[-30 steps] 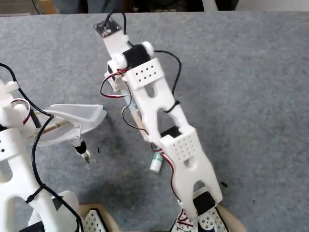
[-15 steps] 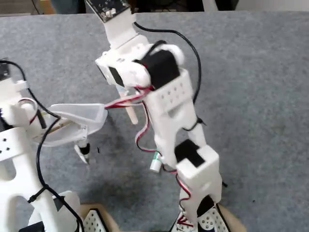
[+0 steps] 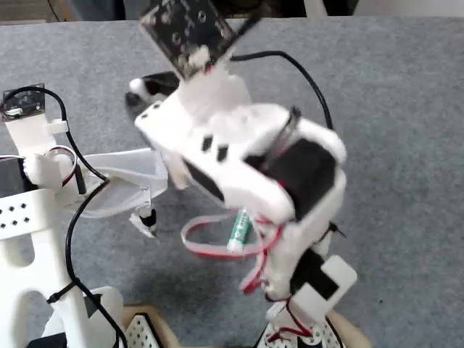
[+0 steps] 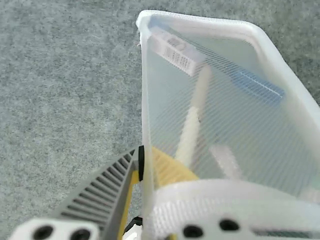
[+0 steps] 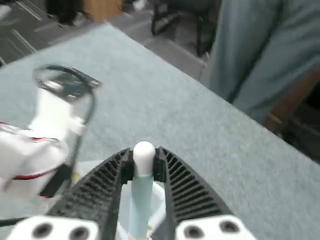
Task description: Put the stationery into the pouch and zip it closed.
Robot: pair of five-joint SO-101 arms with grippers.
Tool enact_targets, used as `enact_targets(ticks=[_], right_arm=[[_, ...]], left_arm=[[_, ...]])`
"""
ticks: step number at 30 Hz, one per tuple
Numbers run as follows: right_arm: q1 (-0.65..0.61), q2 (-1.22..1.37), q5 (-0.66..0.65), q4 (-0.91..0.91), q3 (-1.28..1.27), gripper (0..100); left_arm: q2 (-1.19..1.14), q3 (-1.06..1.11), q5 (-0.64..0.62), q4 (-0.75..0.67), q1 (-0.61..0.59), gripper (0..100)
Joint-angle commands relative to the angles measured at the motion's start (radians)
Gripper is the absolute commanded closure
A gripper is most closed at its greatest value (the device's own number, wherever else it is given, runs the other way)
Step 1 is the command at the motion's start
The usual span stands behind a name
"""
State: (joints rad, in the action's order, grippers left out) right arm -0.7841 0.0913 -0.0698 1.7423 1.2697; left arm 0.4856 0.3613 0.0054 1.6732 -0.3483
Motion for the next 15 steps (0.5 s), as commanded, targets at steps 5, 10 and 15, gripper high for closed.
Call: enact_targets(ticks=[5, 10, 15], right_arm=[[-0.150, -0.116, 0.002, -0.130, 0.038, 98.7], [-0.195, -0.122, 0.000, -0.132, 0.038, 98.7], [-0.192, -0.125, -0.006, -0.129, 0.039, 98.7]], left_arm=[[-0.074, 0.079, 0.002, 0.014, 0.021, 97], [-0.074, 0.039, -0.015, 0.044, 0.056, 97], [-0.074, -0.036, -0.021, 0.087, 0.097, 97]])
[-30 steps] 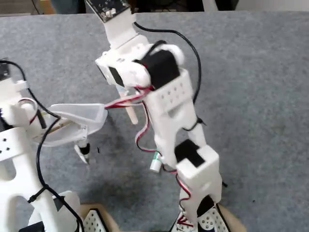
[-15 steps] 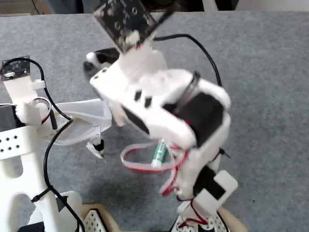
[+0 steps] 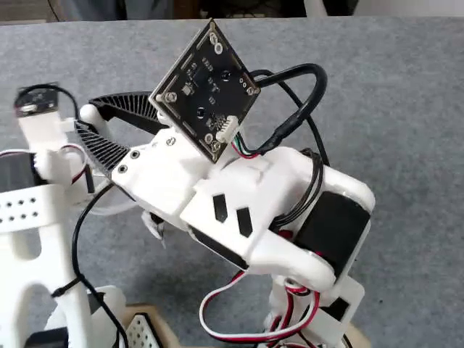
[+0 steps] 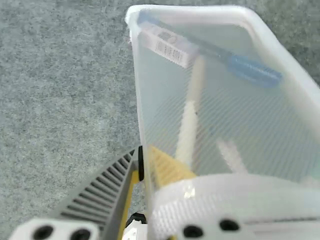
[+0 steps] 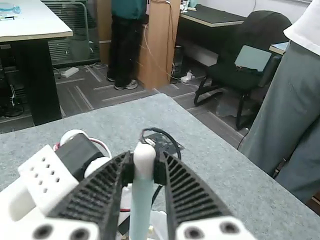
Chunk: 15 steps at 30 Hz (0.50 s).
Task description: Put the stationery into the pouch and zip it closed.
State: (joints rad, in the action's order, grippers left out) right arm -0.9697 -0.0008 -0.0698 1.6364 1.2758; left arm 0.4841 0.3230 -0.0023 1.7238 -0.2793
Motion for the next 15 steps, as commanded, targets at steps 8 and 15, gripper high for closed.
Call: enact_targets(ticks=[8, 15], right_arm=[[-0.005, -0.044, -0.006, -0.077, 0.079, 98.7], [0.043, -0.012, -0.003, -0.104, 0.085, 98.7]], left_arm=[[-0.083, 0.016, -0.038, 0.040, 0.027, 97], [-0.072, -0.015, -0.041, 0.041, 0.038, 97]])
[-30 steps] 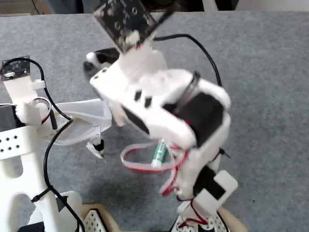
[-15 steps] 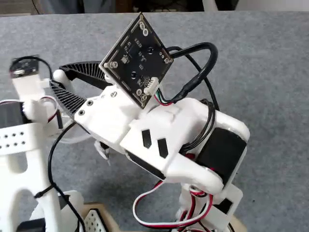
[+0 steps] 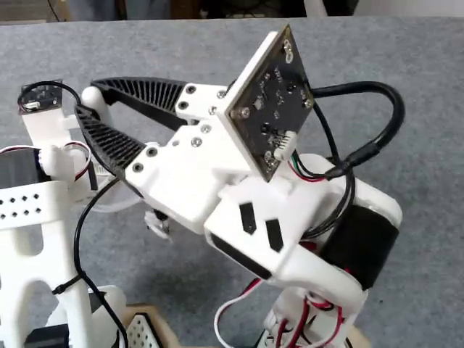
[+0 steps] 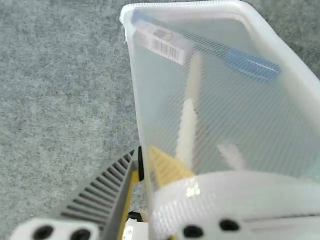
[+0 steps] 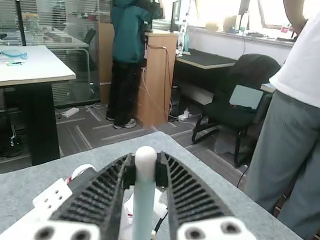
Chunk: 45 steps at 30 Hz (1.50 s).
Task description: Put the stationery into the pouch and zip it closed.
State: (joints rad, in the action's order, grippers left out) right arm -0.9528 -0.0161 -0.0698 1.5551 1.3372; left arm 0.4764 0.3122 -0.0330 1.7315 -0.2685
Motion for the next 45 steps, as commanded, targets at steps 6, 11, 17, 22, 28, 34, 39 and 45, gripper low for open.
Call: enact_targets(ticks=[6, 11, 17, 22, 28, 34, 39, 45], right_arm=[[0.051, -0.002, 0.000, 0.009, 0.025, 98.7], [0.051, -0.002, -0.002, 0.038, 0.025, 98.7], [0.051, -0.002, -0.005, 0.037, 0.025, 98.7], [0.052, -0.002, -0.006, 0.041, 0.025, 98.7], [0.123, 0.005, -0.003, 0.041, 0.021, 98.7], [0.143, 0.008, -0.006, 0.043, 0.013, 98.7], [0.138, 0.033, -0.002, 0.063, -0.050, 98.7], [0.137, 0.067, -0.002, 0.063, -0.059, 98.7]], left_arm=[[0.058, -0.153, -0.086, 0.034, 0.048, 97], [0.238, -0.274, -0.143, 0.032, 0.142, 97], [0.250, -0.378, -0.207, 0.032, 0.150, 97], [0.249, -0.363, -0.210, 0.032, 0.151, 97], [0.249, -0.278, -0.210, 0.032, 0.151, 97], [0.249, -0.265, -0.210, 0.032, 0.151, 97], [0.249, -0.263, -0.210, 0.031, 0.151, 97], [0.249, -0.226, -0.209, 0.029, 0.151, 97]])
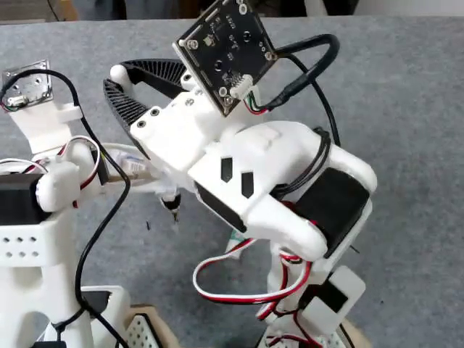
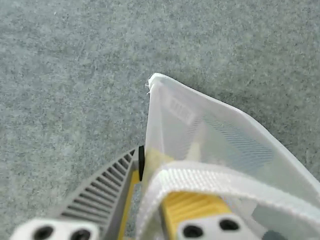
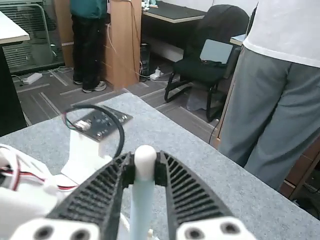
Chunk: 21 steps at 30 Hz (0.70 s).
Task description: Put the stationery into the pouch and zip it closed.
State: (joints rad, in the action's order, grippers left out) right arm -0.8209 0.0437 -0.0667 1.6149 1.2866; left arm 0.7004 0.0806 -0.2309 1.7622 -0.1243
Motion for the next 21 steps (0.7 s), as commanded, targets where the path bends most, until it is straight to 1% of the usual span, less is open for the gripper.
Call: enact_targets(ticks=[1, 8, 15, 21], right_arm=[[0.005, 0.015, -0.006, 0.003, -0.008, 98.7], [0.006, 0.039, -0.011, 0.021, -0.015, 98.7], [0.006, 0.035, -0.011, 0.071, -0.094, 98.7], [-0.009, 0.033, -0.081, 0.095, -0.108, 98.5]], left_arm=[[0.025, 0.010, -0.011, -0.003, 0.007, 97], [0.025, 0.008, -0.011, -0.003, 0.005, 97], [0.025, 0.012, -0.009, -0.003, 0.005, 97], [0.025, 0.012, -0.009, -0.005, -0.016, 97]])
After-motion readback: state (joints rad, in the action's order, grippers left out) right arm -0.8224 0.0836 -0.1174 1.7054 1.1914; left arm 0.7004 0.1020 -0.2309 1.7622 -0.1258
